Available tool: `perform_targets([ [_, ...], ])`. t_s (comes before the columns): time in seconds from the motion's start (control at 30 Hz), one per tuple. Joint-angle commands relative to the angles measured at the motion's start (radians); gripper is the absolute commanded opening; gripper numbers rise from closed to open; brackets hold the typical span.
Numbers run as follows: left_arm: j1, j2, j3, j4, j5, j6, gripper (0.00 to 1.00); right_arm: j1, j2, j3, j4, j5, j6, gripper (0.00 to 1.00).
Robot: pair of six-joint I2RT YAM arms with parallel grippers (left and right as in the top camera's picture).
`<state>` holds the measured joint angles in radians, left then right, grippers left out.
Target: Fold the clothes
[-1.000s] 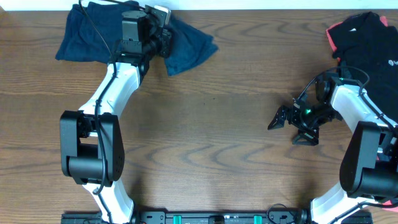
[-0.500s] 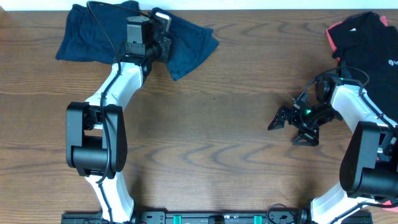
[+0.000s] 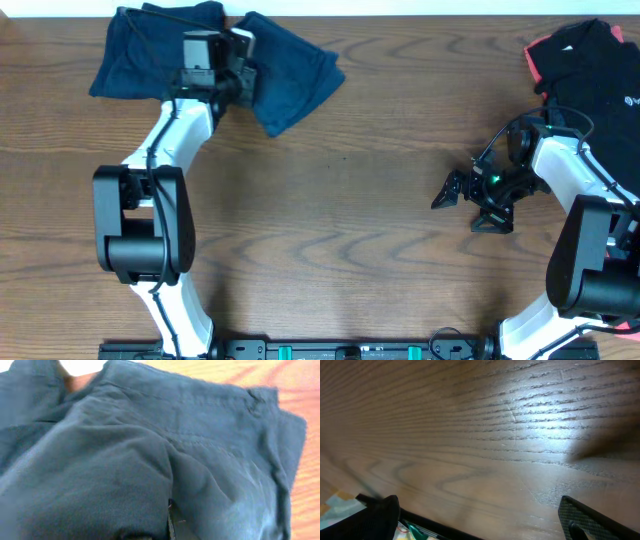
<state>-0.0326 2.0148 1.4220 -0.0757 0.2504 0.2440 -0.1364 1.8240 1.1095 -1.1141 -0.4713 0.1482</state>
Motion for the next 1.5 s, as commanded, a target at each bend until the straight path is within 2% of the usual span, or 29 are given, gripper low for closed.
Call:
perform_targets([
  [0.0, 0.032, 0.003, 0.023, 0.043, -0.040, 0.034, 0.06, -0.007, -0.003, 0.003, 0.000, 0.003, -0.007, 0.99],
  [0.27, 0.043, 0.003, 0.023, 0.161, -0.061, 0.100, 0.06, -0.007, -0.003, 0.003, 0.000, 0.003, -0.007, 0.99],
  [0.5, 0.042, 0.002, 0.023, 0.139, -0.061, 0.087, 0.06, -0.007, -0.003, 0.003, -0.001, 0.004, -0.008, 0.99],
  [0.67, 0.042, 0.001, 0.023, 0.045, -0.060, -0.009, 0.06, -0.007, -0.003, 0.003, 0.002, 0.004, -0.008, 0.99],
  [0.93, 0.042, 0.001, 0.022, -0.154, -0.048, -0.281, 0.07, -0.007, -0.003, 0.003, 0.003, 0.004, -0.016, 0.99],
  [1.0, 0.043, -0.001, 0.022, -0.183, -0.043, -0.322, 0.24, -0.007, -0.003, 0.003, 0.003, 0.003, -0.016, 0.99],
  [1.07, 0.043, -0.006, 0.023, -0.201, 0.011, -0.320, 0.53, -0.007, -0.003, 0.003, 0.003, 0.004, -0.016, 0.99],
  [1.1, 0.043, -0.014, 0.023, -0.212, 0.055, -0.319, 0.58, -0.007, -0.003, 0.003, 0.003, 0.004, -0.016, 0.99],
  [1.23, 0.042, -0.070, 0.023, -0.255, 0.206, -0.301, 0.62, -0.007, -0.003, 0.003, 0.003, 0.003, -0.016, 0.99],
  [1.3, 0.043, -0.108, 0.023, -0.276, 0.229, -0.301, 0.62, -0.007, -0.003, 0.003, 0.003, 0.003, -0.016, 0.99],
  [1.47, 0.064, -0.208, 0.025, -0.248, 0.119, -0.301, 0.63, -0.007, -0.003, 0.003, 0.001, 0.003, -0.024, 0.99],
])
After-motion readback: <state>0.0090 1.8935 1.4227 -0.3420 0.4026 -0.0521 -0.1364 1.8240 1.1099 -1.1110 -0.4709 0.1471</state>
